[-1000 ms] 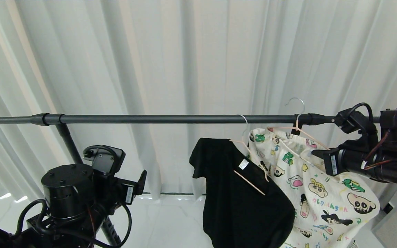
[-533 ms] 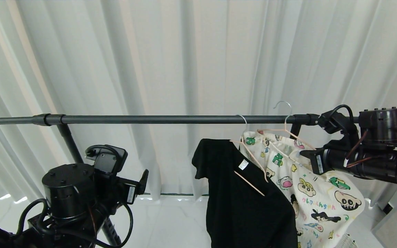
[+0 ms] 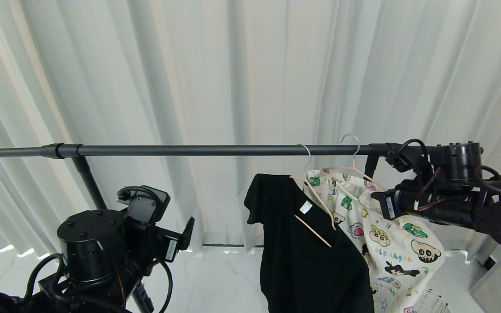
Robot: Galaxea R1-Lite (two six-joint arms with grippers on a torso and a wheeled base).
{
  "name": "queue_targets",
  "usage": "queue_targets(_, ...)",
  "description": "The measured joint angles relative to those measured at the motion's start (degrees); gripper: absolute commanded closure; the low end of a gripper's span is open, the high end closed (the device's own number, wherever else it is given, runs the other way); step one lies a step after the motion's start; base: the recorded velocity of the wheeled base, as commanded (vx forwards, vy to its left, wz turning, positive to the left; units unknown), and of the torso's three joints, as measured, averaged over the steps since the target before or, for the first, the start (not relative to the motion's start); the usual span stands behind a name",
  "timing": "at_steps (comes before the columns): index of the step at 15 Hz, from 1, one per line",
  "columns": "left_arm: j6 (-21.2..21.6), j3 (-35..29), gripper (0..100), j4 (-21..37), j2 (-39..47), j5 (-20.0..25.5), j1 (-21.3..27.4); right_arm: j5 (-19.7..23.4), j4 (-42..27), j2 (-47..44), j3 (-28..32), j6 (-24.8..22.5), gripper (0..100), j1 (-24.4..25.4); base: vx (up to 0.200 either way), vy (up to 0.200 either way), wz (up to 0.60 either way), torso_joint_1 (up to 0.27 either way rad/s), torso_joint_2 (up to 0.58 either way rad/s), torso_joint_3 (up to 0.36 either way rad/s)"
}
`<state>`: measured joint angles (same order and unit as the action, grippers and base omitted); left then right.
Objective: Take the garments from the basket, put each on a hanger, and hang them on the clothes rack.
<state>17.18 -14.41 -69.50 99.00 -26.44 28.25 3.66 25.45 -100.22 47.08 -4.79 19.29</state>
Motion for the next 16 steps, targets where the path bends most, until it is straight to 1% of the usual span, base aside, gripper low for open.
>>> queue_targets(7, 0.1, 0.0, 0, 0.0, 0.1, 0.0, 0.9, 0.0, -0.4, -0.7, 0.5, 0.1, 100, -0.5, 0.0, 0.0, 0.0, 0.0, 0.0, 0.0)
queue_targets(8, 0.1, 0.0, 0, 0.0, 0.1, 0.0, 0.9, 0.1, -0.5, -0.4, 0.3, 0.2, 0, -0.5, 0.0, 0.0, 0.0, 0.0, 0.0, 0.0)
queue_targets(12, 0.0, 0.0, 0, 0.0, 0.1, 0.0, 0.9, 0.1, -0.4, 2.1, 0.1, 3.4, 0, -0.5, 0.0, 0.0, 0.0, 0.0, 0.0, 0.0)
queue_targets(14, 0.0, -0.1, 0, 0.0, 0.0, 0.0, 0.8, 0.1, -0.5, 4.3, 0.2, 4.1, 0, -0.5, 0.0, 0.0, 0.0, 0.0, 0.0, 0.0)
queue_targets(16, 0.0, -0.1, 0, -0.1, -0.2, -0.1, 0.5, 0.1, -2.5, 7.4, 0.1, 4.6, 0, -0.5, 0.0, 0.0, 0.0, 0.0, 0.0, 0.0)
